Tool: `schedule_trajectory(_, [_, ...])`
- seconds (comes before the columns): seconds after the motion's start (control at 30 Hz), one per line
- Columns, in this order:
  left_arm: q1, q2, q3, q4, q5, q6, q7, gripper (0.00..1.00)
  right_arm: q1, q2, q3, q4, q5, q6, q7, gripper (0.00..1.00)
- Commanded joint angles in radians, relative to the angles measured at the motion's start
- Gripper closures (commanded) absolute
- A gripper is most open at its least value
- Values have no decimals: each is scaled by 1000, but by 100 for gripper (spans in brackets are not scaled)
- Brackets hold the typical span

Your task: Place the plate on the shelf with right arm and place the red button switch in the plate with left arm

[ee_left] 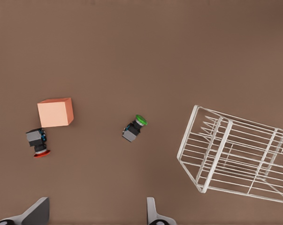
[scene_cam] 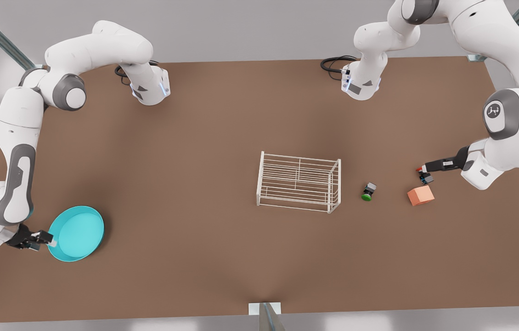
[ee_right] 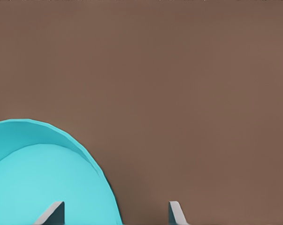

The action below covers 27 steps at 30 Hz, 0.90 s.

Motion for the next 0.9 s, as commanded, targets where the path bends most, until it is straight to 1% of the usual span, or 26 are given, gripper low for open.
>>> schedule_trajectory(0.0, [0, -1, 0, 0, 3, 2, -7, 0, -2, 2, 2, 0, 9, 38, -44, 18])
schedule_trajectory(0.27, [0, 3, 1, 1, 3, 2, -7, 0, 10, 1, 10, -15, 45, 24, -38, 19])
schedule_trajectory(0.33, [0, 3, 1, 0, 1, 2, -7, 0, 10, 1, 10, -17, 42, -15, -40, 19])
schedule_trajectory(0.4, [1, 3, 1, 0, 3, 2, -5, 0, 10, 1, 8, -17, 35, -40, -38, 22])
schedule_trajectory(0.5, [1, 3, 1, 1, 3, 2, -7, 0, 2, -4, -12, -17, 32, -109, -49, 22])
schedule_trajectory(0.63, [3, 3, 1, 0, 3, 2, -5, 0, 4, -2, -35, -18, 31, -143, -46, 22])
schedule_trajectory(0.7, [3, 3, 3, 0, 3, 2, -5, 0, 7, -1, -35, -18, 35, -143, -41, 30])
schedule_trajectory(0.87, [3, 3, 3, 1, 3, 2, -5, 0, 9, -1, -35, -18, 34, -144, -41, 35])
